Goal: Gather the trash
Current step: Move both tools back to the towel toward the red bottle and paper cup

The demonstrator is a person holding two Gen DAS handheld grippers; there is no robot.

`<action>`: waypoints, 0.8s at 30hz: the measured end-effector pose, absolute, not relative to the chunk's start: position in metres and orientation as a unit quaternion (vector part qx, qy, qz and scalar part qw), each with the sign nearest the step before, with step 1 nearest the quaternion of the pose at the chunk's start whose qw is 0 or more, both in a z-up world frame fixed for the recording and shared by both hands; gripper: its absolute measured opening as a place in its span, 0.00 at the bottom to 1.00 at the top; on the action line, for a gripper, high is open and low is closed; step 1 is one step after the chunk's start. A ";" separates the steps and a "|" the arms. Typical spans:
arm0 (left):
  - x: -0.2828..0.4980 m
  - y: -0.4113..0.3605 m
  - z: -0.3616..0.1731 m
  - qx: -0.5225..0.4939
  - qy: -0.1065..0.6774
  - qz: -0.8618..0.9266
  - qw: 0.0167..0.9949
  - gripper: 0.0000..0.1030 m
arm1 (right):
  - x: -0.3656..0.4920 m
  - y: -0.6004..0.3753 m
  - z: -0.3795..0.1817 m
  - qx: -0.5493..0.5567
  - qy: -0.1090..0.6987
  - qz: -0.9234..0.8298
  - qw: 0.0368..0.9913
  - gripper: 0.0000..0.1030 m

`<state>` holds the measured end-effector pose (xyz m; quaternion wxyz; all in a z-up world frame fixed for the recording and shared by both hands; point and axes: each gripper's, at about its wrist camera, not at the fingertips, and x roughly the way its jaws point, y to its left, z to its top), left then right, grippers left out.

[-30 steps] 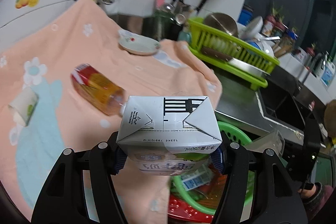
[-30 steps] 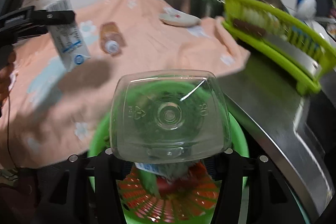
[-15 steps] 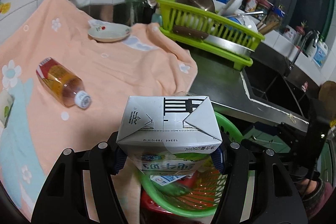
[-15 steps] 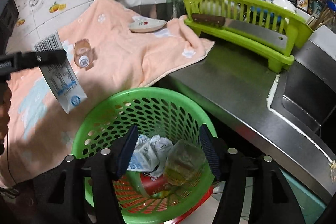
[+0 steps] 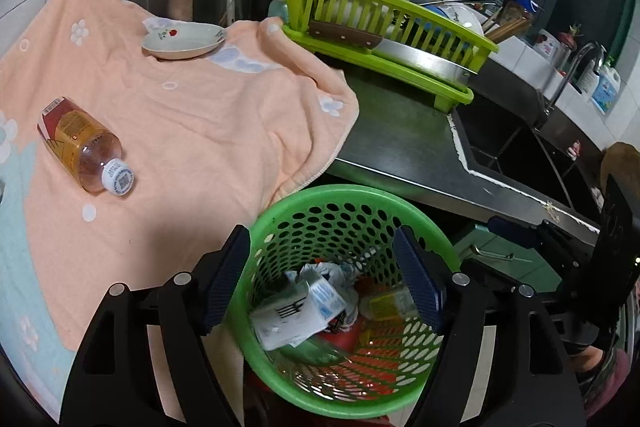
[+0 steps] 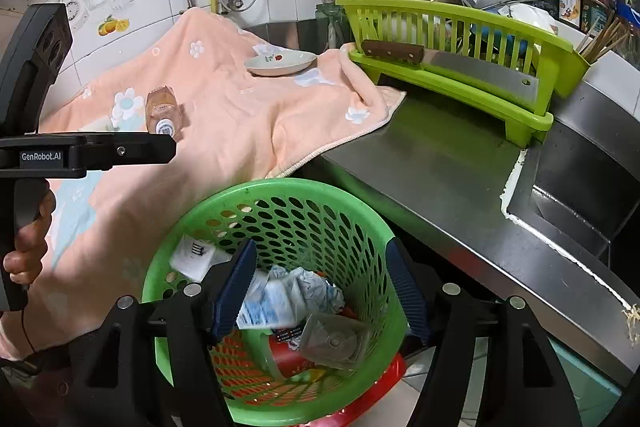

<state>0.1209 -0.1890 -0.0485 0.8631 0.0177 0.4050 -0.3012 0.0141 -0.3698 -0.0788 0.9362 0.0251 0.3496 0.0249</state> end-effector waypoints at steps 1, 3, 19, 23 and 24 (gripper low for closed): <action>0.121 -0.187 -0.048 0.017 0.405 -0.299 0.864 0.71 | 0.015 -0.369 -0.079 0.025 0.350 0.026 0.936 0.63; 0.122 -0.180 -0.047 0.014 0.404 -0.294 0.866 0.71 | 0.015 -0.367 -0.078 0.026 0.349 0.028 0.936 0.63; 0.142 -0.086 -0.021 -0.022 0.384 -0.208 0.900 0.71 | 0.058 -0.314 -0.060 -0.012 0.336 0.098 0.937 0.65; 0.146 -0.056 -0.013 -0.031 0.376 -0.180 0.909 0.71 | 0.078 -0.291 -0.054 -0.027 0.332 0.127 0.934 0.65; 0.148 -0.047 -0.012 -0.034 0.374 -0.169 0.911 0.71 | 0.083 -0.285 -0.053 -0.029 0.332 0.134 0.933 0.65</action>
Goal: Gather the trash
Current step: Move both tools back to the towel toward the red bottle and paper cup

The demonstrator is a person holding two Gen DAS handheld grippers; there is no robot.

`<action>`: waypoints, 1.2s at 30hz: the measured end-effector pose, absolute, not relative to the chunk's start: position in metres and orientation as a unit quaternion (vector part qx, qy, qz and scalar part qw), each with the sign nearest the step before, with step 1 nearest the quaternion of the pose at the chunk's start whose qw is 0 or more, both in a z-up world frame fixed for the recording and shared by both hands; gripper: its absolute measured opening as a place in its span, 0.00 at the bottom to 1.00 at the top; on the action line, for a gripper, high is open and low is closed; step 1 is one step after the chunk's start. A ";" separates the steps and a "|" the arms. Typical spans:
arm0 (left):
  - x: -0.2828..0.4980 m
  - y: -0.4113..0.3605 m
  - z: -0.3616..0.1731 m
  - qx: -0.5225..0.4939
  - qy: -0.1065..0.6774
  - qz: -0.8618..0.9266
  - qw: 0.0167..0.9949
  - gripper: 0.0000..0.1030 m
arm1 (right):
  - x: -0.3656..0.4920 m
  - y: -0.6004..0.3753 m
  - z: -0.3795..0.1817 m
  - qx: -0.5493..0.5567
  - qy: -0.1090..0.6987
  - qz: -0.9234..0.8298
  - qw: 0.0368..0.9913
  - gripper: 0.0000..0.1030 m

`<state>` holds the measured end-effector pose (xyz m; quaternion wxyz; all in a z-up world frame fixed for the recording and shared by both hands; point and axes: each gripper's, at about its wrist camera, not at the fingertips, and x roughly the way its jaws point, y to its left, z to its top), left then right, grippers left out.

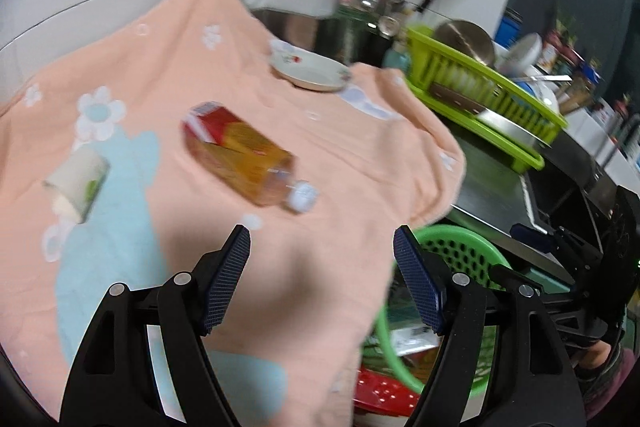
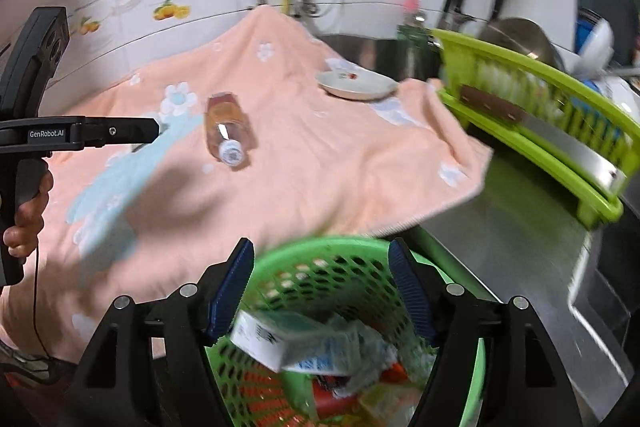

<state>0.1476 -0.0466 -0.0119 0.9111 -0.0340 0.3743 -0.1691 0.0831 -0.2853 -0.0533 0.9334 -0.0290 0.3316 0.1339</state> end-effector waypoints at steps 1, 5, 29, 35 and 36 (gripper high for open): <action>0.149 -0.040 -0.011 -0.036 0.374 -0.163 0.912 0.71 | 0.088 -0.280 -0.053 -0.031 0.332 0.141 0.932 0.65; 0.156 -0.010 -0.009 -0.046 0.372 -0.132 0.918 0.71 | 0.110 -0.256 -0.050 -0.041 0.334 0.171 0.926 0.65; 0.230 0.124 -0.002 -0.057 0.372 0.016 0.926 0.78 | 0.243 -0.119 -0.050 -0.119 0.353 0.263 0.890 0.68; 0.253 0.140 -0.016 -0.044 0.392 0.027 0.919 0.83 | 0.270 -0.099 -0.062 -0.129 0.367 0.262 0.883 0.68; 0.256 0.141 -0.018 -0.040 0.395 0.029 0.917 0.83 | 0.274 -0.097 -0.064 -0.132 0.368 0.260 0.883 0.68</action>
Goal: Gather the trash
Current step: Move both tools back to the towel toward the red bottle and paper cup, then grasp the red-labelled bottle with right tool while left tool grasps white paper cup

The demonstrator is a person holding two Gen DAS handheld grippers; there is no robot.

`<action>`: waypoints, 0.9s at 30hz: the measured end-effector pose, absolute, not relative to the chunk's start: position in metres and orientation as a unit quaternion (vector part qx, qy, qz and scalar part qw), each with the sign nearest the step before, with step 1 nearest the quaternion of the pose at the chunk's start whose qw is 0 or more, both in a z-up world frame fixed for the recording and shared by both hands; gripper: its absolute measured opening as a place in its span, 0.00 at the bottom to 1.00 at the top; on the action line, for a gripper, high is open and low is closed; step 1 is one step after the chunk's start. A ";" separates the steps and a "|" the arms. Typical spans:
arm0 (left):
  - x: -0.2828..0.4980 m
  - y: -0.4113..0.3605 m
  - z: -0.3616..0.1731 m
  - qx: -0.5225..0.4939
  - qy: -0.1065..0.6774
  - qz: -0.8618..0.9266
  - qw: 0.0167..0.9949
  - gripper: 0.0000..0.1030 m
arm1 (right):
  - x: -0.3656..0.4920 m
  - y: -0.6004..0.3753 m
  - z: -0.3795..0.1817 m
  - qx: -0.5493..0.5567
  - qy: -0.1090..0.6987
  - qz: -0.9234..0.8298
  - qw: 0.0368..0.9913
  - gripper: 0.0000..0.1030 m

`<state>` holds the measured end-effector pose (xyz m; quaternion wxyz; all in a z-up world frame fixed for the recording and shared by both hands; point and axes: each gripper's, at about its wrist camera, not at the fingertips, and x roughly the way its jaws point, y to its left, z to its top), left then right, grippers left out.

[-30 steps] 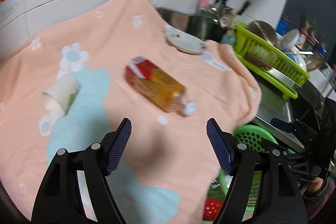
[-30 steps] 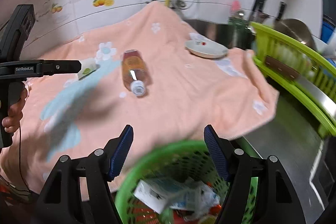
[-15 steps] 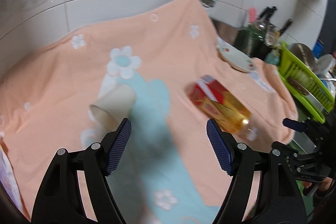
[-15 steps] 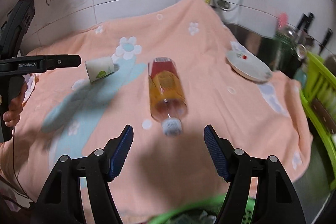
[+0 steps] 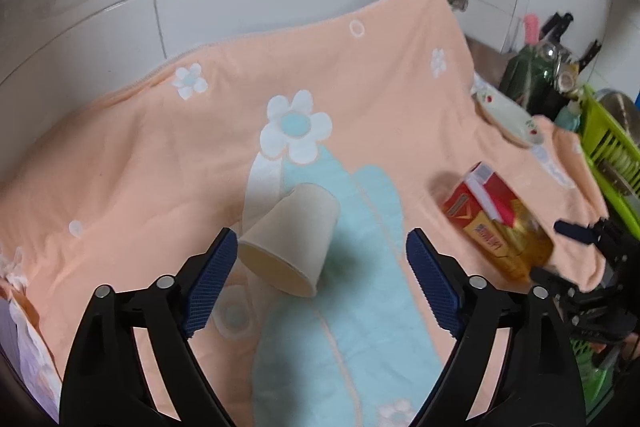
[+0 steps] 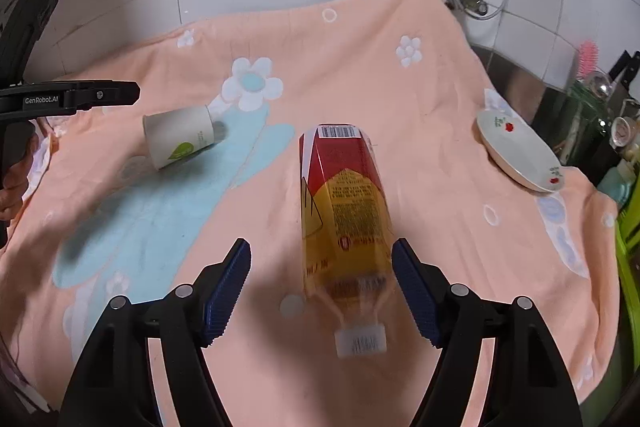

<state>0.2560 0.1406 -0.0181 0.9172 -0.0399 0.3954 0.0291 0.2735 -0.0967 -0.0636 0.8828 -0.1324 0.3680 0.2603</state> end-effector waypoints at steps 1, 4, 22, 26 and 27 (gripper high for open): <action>0.261 0.142 -0.021 -0.033 0.400 0.034 0.915 0.84 | 0.277 -0.094 -0.065 -0.135 0.370 0.259 0.882 0.69; 0.275 0.143 -0.028 -0.015 0.411 0.032 0.911 0.86 | 0.292 -0.087 -0.069 -0.144 0.380 0.253 0.878 0.70; 0.319 0.153 -0.082 0.016 0.480 0.000 0.877 0.88 | 0.341 -0.072 -0.109 -0.151 0.434 0.236 0.856 0.69; 0.321 0.152 -0.088 0.024 0.482 -0.006 0.876 0.86 | 0.343 -0.071 -0.112 -0.145 0.440 0.238 0.854 0.64; 0.322 0.152 -0.089 0.025 0.482 -0.008 0.876 0.84 | 0.342 -0.071 -0.111 -0.144 0.438 0.238 0.855 0.64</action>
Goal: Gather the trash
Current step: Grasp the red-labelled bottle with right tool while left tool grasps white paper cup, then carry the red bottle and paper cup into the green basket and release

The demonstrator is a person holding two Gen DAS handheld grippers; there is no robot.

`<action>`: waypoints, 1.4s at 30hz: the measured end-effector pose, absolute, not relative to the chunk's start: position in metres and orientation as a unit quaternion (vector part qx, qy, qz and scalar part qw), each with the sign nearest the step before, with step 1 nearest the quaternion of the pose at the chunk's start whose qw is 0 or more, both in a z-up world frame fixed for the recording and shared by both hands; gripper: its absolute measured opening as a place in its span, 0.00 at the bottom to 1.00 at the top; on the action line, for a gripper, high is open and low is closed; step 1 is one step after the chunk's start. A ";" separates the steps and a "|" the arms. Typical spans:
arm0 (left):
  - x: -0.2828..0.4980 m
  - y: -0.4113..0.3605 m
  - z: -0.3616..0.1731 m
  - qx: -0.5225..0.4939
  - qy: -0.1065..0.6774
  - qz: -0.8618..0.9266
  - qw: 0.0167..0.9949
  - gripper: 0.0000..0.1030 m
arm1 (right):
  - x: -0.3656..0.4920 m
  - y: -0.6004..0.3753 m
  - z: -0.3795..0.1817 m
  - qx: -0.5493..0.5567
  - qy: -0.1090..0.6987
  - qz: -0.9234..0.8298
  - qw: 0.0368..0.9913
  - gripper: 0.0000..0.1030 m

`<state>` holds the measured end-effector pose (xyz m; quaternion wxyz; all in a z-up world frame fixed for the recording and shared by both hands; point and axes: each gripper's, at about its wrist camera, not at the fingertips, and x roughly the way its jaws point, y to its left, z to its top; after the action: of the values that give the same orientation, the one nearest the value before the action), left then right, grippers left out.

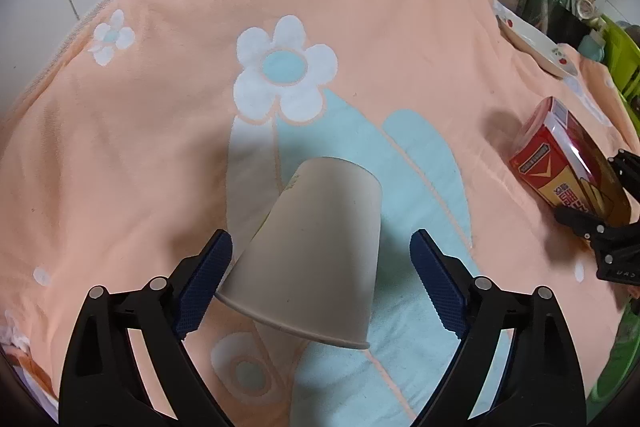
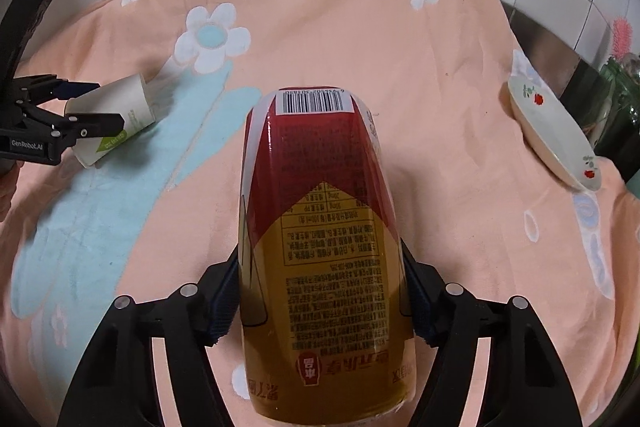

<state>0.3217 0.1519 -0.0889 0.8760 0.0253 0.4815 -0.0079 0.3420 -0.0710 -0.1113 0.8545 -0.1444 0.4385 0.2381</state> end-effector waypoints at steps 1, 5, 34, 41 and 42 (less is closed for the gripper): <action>0.322 0.151 -0.091 0.028 0.483 -0.009 0.875 0.81 | 0.341 -0.071 -0.111 -0.144 0.438 0.239 0.855 0.64; 0.321 0.150 -0.094 0.029 0.487 -0.012 0.873 0.65 | 0.338 -0.073 -0.109 -0.134 0.436 0.241 0.857 0.63; 0.191 0.061 -0.006 -0.027 0.365 -0.120 0.923 0.60 | 0.198 -0.150 -0.039 -0.080 0.368 0.222 0.899 0.62; 0.159 0.022 0.005 -0.026 0.351 -0.162 0.922 0.60 | 0.146 -0.198 -0.033 -0.069 0.357 0.181 0.914 0.62; 0.156 0.017 0.006 -0.026 0.349 -0.167 0.922 0.60 | 0.138 -0.206 -0.033 -0.069 0.355 0.174 0.916 0.62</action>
<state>0.1557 0.0174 0.0061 0.9218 -0.0264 0.3486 -0.1675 0.1381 -0.2057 -0.0329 0.9160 -0.0686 0.3550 0.1738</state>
